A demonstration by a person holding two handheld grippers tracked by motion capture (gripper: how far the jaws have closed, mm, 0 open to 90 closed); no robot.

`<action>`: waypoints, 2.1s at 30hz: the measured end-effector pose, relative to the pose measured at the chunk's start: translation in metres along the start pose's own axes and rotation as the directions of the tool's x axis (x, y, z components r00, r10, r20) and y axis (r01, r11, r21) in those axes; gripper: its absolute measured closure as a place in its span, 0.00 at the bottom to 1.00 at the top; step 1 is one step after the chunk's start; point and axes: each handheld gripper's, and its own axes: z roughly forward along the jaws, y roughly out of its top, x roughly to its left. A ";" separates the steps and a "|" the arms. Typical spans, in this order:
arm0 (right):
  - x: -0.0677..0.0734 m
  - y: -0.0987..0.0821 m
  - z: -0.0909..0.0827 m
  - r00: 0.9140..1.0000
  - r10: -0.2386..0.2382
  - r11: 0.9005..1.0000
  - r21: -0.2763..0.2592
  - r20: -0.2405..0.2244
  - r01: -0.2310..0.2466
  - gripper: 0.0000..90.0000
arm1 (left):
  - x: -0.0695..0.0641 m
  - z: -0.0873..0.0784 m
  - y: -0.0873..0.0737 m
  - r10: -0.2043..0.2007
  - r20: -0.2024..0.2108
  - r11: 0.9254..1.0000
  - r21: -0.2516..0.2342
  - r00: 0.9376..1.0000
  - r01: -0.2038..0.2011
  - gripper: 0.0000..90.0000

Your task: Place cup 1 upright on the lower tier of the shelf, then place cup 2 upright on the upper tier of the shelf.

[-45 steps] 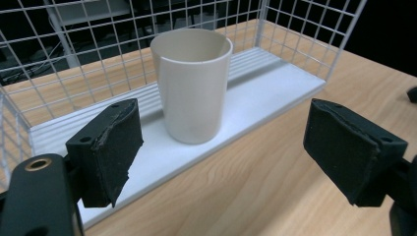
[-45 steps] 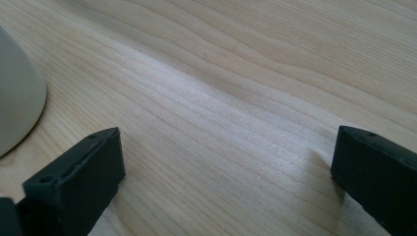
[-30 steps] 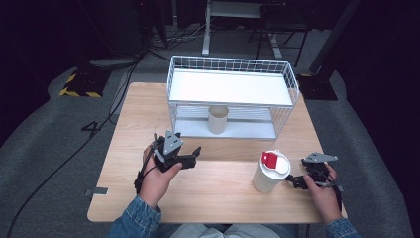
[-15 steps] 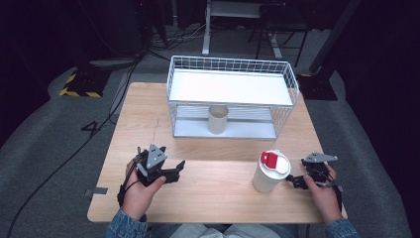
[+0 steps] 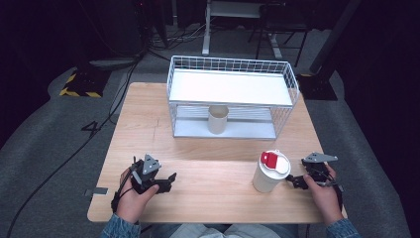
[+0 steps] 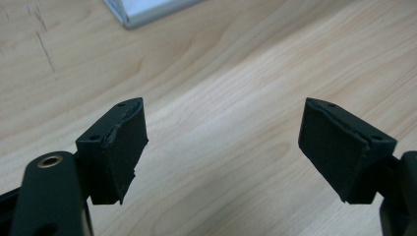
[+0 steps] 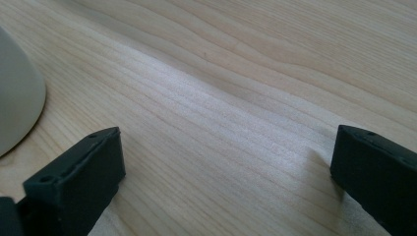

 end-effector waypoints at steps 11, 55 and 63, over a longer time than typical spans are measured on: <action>0.001 0.000 -0.001 1.000 0.010 1.000 0.003 0.009 -0.010 0.00 | 0.004 0.007 -0.023 0.012 -0.025 0.996 0.090 1.000 -0.010 0.21; 0.006 -0.002 -0.011 1.000 0.005 1.000 -0.018 -0.001 -0.005 0.17 | 0.010 0.013 -0.031 -0.008 0.009 0.993 0.115 1.000 0.007 0.03; 0.017 -0.002 -0.029 0.999 0.015 0.997 -0.072 -0.039 -0.018 0.18 | 0.013 0.015 -0.030 0.013 0.032 0.993 0.120 0.999 -0.016 0.00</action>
